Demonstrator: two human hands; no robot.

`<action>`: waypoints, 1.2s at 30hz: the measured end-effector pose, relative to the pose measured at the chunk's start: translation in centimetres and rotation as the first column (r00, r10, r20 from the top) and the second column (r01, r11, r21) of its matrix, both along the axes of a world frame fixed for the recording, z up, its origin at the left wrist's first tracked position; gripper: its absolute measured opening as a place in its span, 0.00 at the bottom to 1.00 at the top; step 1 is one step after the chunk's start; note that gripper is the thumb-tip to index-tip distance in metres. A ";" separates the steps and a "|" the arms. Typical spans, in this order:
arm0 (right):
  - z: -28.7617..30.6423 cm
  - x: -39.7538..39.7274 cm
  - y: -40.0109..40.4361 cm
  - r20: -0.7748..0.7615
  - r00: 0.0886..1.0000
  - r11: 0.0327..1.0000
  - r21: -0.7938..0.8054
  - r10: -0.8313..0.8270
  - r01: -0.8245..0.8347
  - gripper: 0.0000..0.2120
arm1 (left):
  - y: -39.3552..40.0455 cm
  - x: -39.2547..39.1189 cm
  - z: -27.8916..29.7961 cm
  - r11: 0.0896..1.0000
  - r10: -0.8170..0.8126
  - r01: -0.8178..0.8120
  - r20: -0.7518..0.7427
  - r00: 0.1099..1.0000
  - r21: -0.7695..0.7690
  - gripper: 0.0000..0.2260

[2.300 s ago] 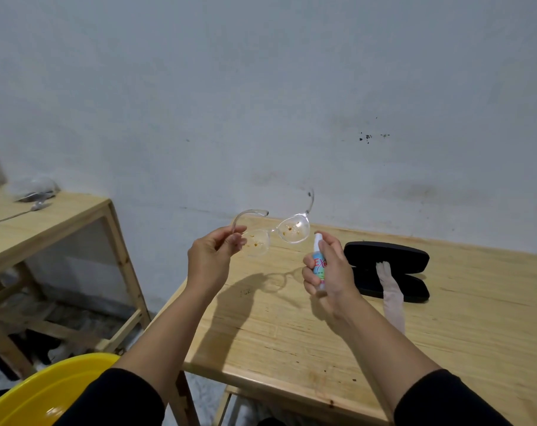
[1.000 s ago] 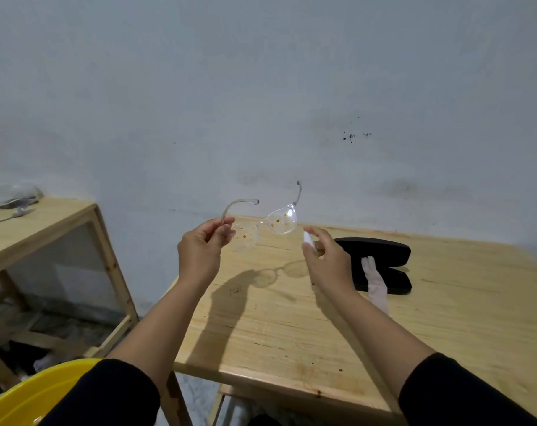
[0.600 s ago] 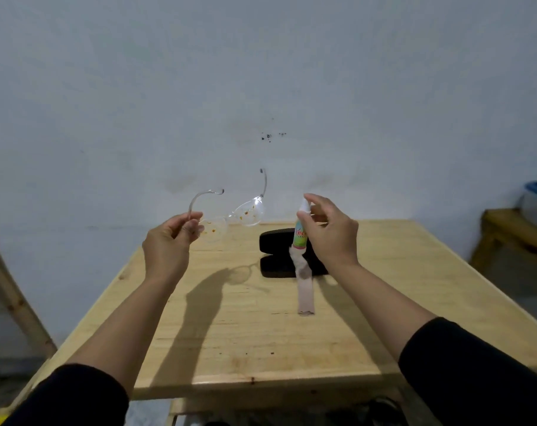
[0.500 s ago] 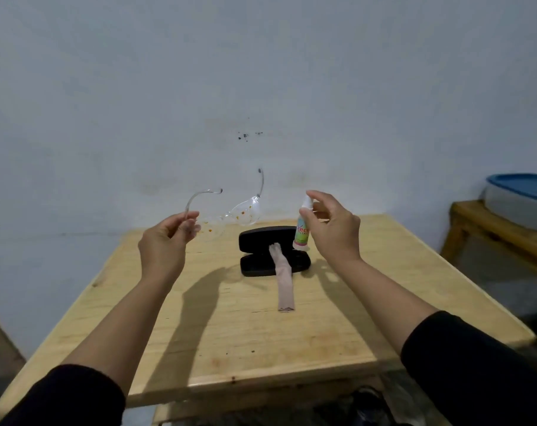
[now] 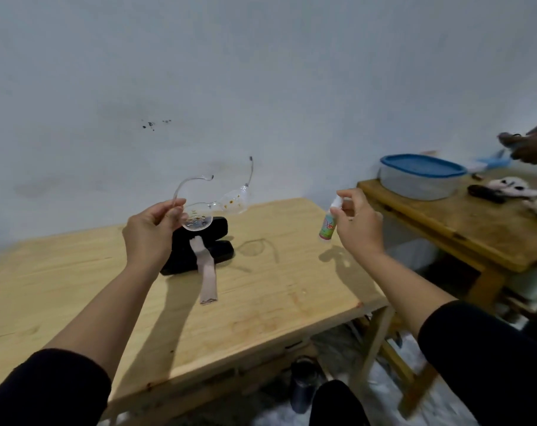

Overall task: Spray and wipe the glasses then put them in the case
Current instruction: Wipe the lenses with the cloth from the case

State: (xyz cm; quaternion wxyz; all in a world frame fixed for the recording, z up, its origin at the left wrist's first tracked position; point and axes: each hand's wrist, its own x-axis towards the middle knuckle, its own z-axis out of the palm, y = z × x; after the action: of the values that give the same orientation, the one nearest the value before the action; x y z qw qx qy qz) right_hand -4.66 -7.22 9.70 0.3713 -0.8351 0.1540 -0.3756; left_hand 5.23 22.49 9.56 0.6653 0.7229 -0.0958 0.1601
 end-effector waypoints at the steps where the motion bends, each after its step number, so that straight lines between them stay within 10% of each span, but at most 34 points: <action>1: -0.1 -0.6 -0.6 -0.019 1.000 1.000 -0.016 -0.009 0.009 0.12 | -0.5 0.0 -0.1 1.000 -0.007 0.007 0.007 1.000 -0.001 0.08; 25: -3.6 -5.1 -5.2 -0.365 0.930 0.994 -0.084 0.031 -0.067 0.27 | -3.6 -0.6 -0.3 0.998 -0.052 0.052 -0.003 0.999 0.030 0.07; 36: 0.8 -2.9 -4.2 -0.520 0.844 0.884 -0.447 -0.132 -0.138 0.26 | -2.8 -1.1 1.1 0.999 -0.011 0.010 0.037 0.999 0.042 0.07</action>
State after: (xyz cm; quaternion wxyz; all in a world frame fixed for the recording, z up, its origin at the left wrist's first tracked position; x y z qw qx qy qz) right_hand -7.51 -11.37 10.49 0.1015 -0.9708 0.1551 -0.1524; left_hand 4.17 19.65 10.67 0.6489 0.7330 -0.1153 0.1680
